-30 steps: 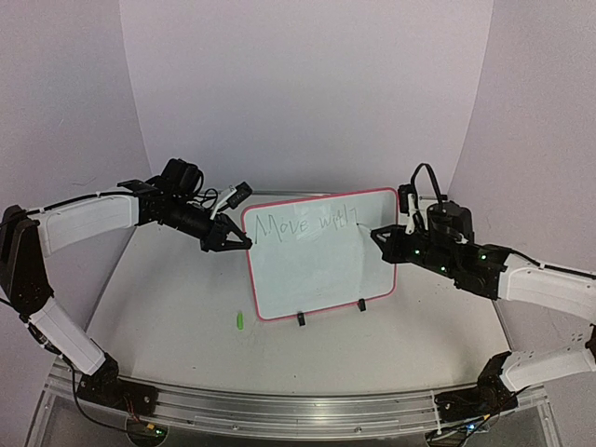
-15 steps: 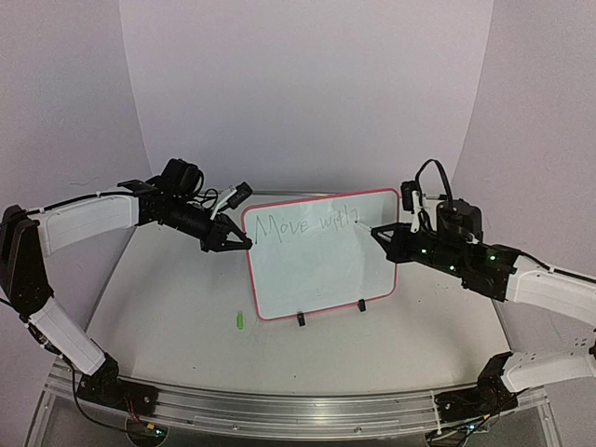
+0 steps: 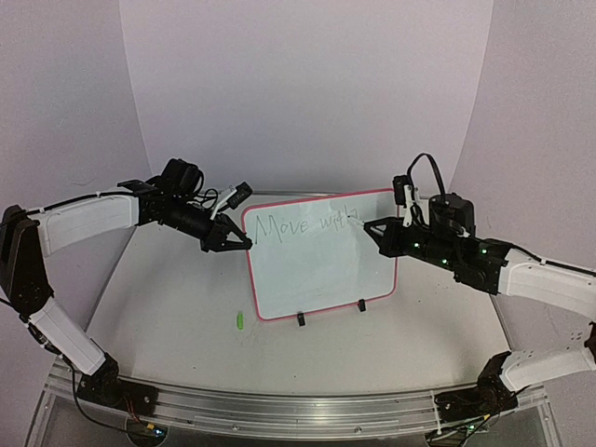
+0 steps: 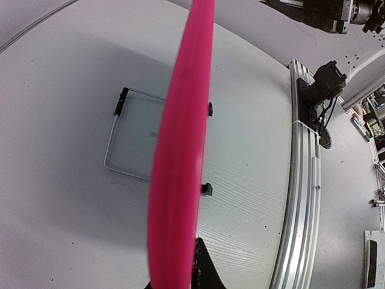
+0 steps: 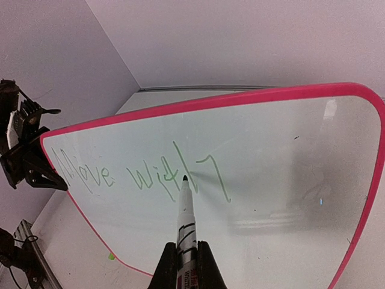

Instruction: Write a sentence on the whiteboard

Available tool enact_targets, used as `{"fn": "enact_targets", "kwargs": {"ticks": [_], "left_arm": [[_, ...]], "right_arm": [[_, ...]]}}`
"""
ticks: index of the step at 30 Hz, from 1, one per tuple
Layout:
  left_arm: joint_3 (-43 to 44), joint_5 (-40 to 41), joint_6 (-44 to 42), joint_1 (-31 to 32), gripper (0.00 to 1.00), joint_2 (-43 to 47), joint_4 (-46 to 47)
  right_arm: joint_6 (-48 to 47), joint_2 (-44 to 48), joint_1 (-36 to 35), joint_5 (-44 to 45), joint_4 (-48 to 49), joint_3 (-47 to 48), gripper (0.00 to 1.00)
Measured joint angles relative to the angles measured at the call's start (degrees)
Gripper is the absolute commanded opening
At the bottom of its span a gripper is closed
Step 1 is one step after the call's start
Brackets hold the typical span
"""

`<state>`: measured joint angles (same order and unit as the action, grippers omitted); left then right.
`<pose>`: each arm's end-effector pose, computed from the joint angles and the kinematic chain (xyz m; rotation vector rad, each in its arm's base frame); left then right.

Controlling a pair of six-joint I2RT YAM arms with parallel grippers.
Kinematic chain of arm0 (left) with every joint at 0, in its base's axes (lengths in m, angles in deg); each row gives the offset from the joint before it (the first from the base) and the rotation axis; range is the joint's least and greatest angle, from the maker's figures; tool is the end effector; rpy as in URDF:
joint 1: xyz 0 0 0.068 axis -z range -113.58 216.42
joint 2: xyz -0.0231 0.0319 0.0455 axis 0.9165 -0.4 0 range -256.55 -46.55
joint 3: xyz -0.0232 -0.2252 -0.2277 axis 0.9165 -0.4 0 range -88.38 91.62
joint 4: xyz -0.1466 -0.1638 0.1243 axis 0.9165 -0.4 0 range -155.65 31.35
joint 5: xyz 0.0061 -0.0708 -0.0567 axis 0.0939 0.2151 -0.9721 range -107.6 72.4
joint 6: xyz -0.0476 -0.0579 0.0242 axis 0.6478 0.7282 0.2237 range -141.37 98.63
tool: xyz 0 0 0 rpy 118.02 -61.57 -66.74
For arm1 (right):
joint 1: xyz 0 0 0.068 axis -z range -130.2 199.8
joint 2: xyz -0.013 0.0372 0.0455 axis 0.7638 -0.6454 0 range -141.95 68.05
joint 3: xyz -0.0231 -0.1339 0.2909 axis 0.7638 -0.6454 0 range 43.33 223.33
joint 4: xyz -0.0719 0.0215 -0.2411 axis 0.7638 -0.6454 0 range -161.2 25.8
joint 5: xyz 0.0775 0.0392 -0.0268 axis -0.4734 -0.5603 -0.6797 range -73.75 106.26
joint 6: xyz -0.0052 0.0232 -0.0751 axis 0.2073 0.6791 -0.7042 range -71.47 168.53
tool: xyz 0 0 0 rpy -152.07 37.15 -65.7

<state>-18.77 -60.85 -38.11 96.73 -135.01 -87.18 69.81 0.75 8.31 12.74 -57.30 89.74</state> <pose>0.2678 -0.2101 0.3170 1.2467 1.9711 -1.0133 0.2051 0.1871 0.3407 -0.3772 1.8568 0.8205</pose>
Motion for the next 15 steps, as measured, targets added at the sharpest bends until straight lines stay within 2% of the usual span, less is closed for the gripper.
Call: {"fn": "enact_targets", "kwargs": {"ticks": [15], "left_arm": [[0.0, 0.0, 0.0, 0.0, 0.0, 0.0, 0.0]], "right_arm": [[-0.7, 0.0, 0.0, 1.7, 0.2, 0.1, 0.0]]}}
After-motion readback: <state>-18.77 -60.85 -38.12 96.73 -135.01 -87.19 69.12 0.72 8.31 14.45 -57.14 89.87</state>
